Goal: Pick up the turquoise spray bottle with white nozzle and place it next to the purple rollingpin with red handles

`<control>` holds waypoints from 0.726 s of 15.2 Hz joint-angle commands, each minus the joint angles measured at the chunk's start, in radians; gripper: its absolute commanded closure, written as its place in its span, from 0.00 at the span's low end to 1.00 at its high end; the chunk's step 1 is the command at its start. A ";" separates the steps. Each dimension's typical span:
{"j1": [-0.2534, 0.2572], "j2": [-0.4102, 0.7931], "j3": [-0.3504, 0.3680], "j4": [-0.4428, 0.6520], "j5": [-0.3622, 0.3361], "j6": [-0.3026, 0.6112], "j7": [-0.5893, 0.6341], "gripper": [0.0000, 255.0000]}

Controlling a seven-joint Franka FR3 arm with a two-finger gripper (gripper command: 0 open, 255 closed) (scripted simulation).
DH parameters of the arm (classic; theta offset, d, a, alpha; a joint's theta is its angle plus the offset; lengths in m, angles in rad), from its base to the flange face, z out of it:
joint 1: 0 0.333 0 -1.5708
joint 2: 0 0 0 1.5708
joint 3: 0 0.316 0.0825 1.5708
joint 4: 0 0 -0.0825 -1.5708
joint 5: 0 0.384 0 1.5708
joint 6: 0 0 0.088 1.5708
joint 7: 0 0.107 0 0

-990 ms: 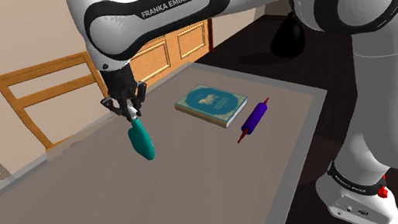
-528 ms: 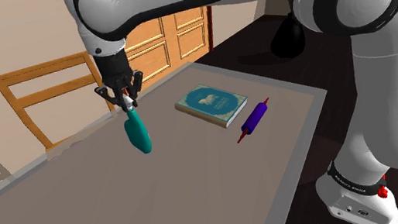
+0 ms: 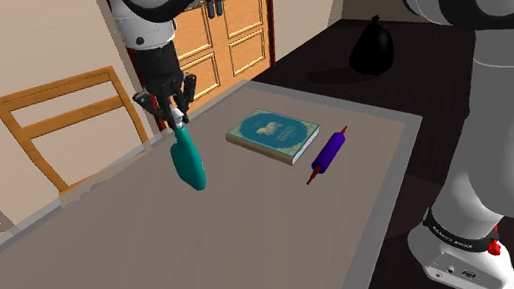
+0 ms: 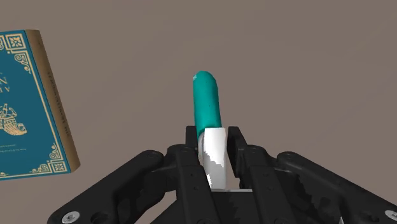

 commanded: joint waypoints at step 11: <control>-0.105 -0.481 -0.072 -0.445 0.139 -0.017 -0.183 1.00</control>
